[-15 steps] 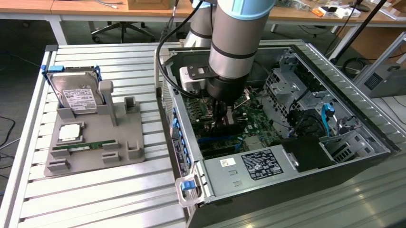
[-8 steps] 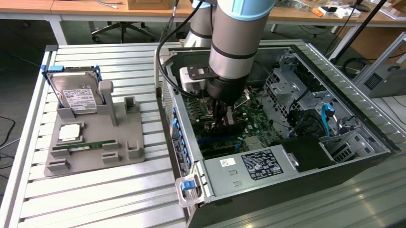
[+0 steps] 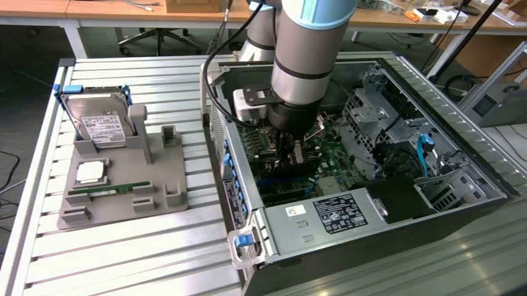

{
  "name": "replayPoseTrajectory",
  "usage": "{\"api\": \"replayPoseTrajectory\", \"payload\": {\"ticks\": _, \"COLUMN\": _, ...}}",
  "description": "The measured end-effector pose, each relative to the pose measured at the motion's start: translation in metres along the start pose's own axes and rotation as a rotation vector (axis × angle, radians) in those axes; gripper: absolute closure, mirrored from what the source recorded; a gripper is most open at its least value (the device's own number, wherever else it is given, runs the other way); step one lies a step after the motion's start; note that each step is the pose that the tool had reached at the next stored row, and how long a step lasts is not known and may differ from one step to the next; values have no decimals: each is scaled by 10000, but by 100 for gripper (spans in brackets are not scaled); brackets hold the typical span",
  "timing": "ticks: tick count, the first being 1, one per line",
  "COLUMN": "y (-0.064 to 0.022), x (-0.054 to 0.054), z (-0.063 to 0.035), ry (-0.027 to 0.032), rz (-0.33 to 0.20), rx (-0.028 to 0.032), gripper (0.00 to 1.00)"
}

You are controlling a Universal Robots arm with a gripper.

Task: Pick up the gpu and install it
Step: 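Insert the gpu into the slot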

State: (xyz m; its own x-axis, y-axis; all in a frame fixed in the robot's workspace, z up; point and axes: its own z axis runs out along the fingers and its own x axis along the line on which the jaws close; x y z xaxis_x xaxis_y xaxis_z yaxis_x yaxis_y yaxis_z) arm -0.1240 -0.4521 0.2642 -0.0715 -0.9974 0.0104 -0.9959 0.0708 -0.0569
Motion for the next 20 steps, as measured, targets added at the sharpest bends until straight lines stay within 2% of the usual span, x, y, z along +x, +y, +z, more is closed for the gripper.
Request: {"api": "replayPoseTrajectory", "payload": {"ticks": 20, "y": 2, "x": 13, "z": 39, "ry": -6, "rz": 0, "rx": 0, "gripper": 73}}
